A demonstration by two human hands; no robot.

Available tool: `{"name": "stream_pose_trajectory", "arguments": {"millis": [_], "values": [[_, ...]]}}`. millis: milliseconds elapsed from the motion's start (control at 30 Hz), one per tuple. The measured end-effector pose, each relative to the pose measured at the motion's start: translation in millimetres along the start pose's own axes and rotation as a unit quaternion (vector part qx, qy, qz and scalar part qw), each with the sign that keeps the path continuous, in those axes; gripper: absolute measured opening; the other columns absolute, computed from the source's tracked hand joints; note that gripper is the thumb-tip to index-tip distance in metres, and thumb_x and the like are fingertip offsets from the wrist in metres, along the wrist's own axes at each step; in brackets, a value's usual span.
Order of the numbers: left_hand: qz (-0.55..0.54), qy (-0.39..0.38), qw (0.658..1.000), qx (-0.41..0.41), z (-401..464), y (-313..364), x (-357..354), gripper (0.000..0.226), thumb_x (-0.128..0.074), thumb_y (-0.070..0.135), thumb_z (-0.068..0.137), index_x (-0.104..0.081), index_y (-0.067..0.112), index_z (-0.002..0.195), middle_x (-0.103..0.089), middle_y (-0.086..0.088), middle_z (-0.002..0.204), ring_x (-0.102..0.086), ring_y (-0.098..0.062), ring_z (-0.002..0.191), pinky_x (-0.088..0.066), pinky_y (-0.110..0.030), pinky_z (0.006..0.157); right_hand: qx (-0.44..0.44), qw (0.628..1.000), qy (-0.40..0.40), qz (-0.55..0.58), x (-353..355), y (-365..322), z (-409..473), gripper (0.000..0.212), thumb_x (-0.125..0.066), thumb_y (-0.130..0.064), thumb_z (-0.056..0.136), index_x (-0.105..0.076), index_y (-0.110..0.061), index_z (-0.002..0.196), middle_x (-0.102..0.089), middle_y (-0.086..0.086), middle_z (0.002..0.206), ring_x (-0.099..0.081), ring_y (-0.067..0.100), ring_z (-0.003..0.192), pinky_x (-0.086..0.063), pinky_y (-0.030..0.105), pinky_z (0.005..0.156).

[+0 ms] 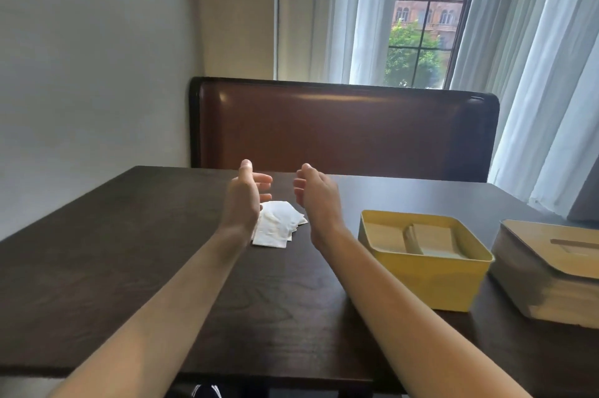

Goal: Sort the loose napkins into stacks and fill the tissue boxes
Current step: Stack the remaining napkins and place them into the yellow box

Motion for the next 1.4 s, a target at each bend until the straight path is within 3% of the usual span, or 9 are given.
{"name": "stream_pose_trajectory", "arguments": {"millis": [200,367,600,700,833,1000,1100,1233,1400], "values": [[-0.029,-0.002,0.999,0.017,27,-33,21,0.064,-0.023,0.047,0.107,-0.066,0.000,0.103,-0.068,-0.017,0.101,-0.061,-0.023,0.084,-0.049,-0.034,0.079,-0.073,0.995,0.027,-0.064,-21,59,24,0.027,-0.046,-0.027,0.099,-0.062,-0.010,0.086,-0.057,0.000,0.083,-0.053,0.019,0.084,-0.040,0.031,0.074],[-0.037,-0.006,0.999,0.004,49,-46,16,0.066,-0.024,0.045,0.108,-0.066,-0.005,0.106,-0.068,-0.020,0.101,-0.063,-0.026,0.090,-0.052,-0.041,0.090,-0.044,0.977,-0.020,-0.206,-40,90,50,0.042,-0.062,-0.023,0.091,-0.061,-0.012,0.131,-0.063,0.003,0.131,-0.057,0.021,0.122,-0.044,0.032,0.103],[-0.064,-0.018,0.998,0.014,65,-85,18,0.059,-0.025,0.042,0.109,-0.066,0.000,0.103,-0.069,-0.018,0.102,-0.065,-0.028,0.099,-0.052,-0.041,0.094,0.045,0.863,-0.062,-0.500,-53,107,56,0.056,-0.067,-0.049,0.085,-0.057,-0.027,0.135,-0.057,0.003,0.135,-0.046,0.028,0.125,-0.035,0.036,0.104],[-0.092,-0.015,0.995,0.022,67,-90,22,0.056,-0.026,0.044,0.109,-0.066,0.005,0.102,-0.070,-0.016,0.100,-0.066,-0.027,0.098,-0.052,-0.042,0.093,0.057,0.909,-0.041,-0.410,-47,104,57,0.038,-0.072,-0.036,0.084,-0.070,-0.022,0.120,-0.069,-0.001,0.119,-0.059,0.023,0.113,-0.044,0.034,0.098],[-0.089,-0.030,0.995,-0.017,59,-83,25,0.062,-0.038,0.055,0.098,-0.067,0.000,0.104,-0.072,-0.014,0.091,-0.068,-0.021,0.083,-0.053,-0.031,0.073,0.042,0.981,-0.036,-0.185,-31,98,58,0.018,-0.075,-0.017,0.084,-0.074,-0.016,0.101,-0.070,-0.004,0.095,-0.066,0.017,0.089,-0.051,0.022,0.069],[-0.018,-0.153,0.987,-0.055,47,-74,8,0.043,-0.063,0.042,0.088,-0.069,0.000,0.094,-0.069,-0.007,0.080,-0.064,-0.019,0.074,-0.050,-0.029,0.066,0.051,0.996,-0.058,-0.036,-25,82,55,0.024,-0.072,-0.009,0.087,-0.069,-0.014,0.110,-0.071,0.000,0.095,-0.066,0.011,0.082,-0.051,0.017,0.062],[0.006,-0.145,0.988,-0.046,45,-76,5,0.016,-0.067,0.017,0.095,-0.067,0.004,0.086,-0.067,-0.008,0.077,-0.062,-0.023,0.071,-0.050,-0.025,0.053,0.041,0.997,-0.062,-0.030,-26,84,56,0.023,-0.065,-0.014,0.093,-0.068,-0.011,0.116,-0.071,0.001,0.098,-0.065,0.011,0.084,-0.049,0.017,0.063],[-0.169,-0.069,0.980,0.084,54,-87,23,0.012,-0.056,0.014,0.100,-0.061,0.007,0.093,-0.066,-0.012,0.089,-0.064,-0.021,0.079,-0.056,-0.028,0.058,0.032,0.979,-0.012,-0.200,-15,92,66,0.035,-0.054,-0.027,0.100,-0.062,-0.011,0.130,-0.066,-0.004,0.112,-0.059,0.013,0.103,-0.041,0.023,0.083],[-0.366,-0.089,0.906,0.193,48,-89,22,0.039,-0.042,0.013,0.096,-0.053,-0.009,0.125,-0.063,-0.035,0.116,-0.071,-0.037,0.086,-0.063,-0.037,0.068,0.041,0.887,-0.102,-0.449,-29,109,67,0.045,-0.062,-0.042,0.091,-0.061,-0.023,0.133,-0.061,0.000,0.136,-0.050,0.025,0.127,-0.040,0.038,0.106]]}}
Point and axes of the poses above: each hand's wrist, its own z-axis towards the middle knuckle, its own x-axis out of the back of the hand, y = z × x, the point moved 7 cm from there along z, towards the middle knuckle
